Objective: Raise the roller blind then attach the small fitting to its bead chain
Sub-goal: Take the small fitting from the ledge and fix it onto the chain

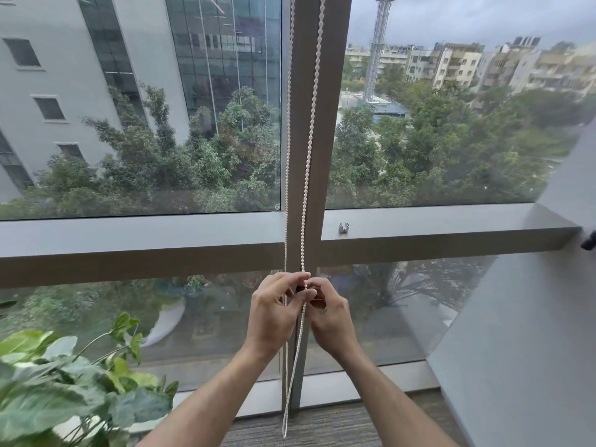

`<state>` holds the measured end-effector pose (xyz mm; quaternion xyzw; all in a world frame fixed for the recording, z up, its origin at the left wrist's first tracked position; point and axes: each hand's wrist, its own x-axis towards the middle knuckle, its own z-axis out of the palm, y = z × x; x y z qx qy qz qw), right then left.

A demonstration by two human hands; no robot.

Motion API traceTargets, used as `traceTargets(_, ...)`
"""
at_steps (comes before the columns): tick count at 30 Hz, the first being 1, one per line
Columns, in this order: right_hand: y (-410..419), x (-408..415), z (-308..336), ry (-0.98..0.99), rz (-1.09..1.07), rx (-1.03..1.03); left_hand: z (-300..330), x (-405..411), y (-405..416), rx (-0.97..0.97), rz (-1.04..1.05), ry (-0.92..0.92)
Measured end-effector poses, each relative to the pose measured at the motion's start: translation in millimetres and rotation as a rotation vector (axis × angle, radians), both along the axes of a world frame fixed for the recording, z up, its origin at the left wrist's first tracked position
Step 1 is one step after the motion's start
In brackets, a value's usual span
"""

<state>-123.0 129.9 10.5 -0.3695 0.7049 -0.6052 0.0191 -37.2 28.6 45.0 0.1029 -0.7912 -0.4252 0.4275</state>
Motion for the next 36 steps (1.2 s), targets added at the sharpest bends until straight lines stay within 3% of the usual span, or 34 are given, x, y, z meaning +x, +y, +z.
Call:
traceTargets(16, 6.5, 27.5, 17.1, -0.049, 0.017, -0.152, 7.7, 22.8, -11.1, 0.178, -0.243, -0.048)
traceTargets(24, 12.3, 33.4, 23.9, -0.071, 0.046, -0.159, 12.2, 28.4, -8.8, 0.369, -0.339, -0.077)
traceTargets(36, 15.4, 25.9, 20.4, -0.176, 0.149, -0.137, 14.4, 27.8, -7.6, 0.418, -0.291, -0.072)
